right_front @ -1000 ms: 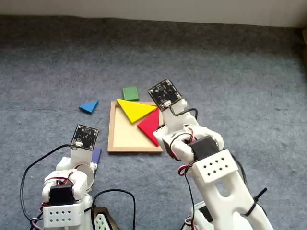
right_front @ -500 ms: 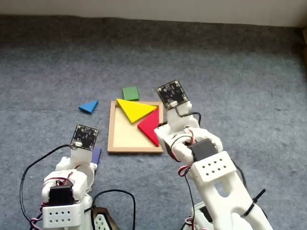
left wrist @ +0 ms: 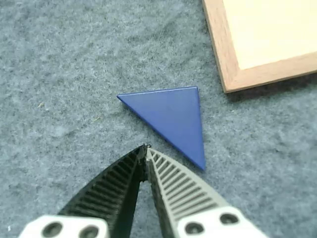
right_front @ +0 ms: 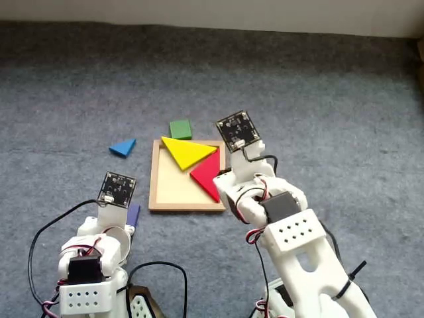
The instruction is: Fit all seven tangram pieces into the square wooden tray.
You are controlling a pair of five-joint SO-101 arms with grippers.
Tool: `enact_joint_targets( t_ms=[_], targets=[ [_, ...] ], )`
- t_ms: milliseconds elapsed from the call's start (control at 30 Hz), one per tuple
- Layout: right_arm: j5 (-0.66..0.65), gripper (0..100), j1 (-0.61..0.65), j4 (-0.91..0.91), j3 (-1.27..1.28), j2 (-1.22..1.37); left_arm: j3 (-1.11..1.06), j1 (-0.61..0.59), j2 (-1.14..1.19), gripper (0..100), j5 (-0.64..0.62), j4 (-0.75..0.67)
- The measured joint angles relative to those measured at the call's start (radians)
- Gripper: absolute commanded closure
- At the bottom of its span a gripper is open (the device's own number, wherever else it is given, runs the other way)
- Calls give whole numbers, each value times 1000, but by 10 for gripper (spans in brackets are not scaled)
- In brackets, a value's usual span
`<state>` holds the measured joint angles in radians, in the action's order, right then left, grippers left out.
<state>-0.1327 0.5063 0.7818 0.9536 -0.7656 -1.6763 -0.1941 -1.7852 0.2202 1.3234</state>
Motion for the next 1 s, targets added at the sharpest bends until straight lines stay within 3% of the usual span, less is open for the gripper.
enact_joint_targets(
  t_ms=[1000],
  targets=[
    [3,971,5,-3,26,0,0,0,0,994,0,0]
  ],
)
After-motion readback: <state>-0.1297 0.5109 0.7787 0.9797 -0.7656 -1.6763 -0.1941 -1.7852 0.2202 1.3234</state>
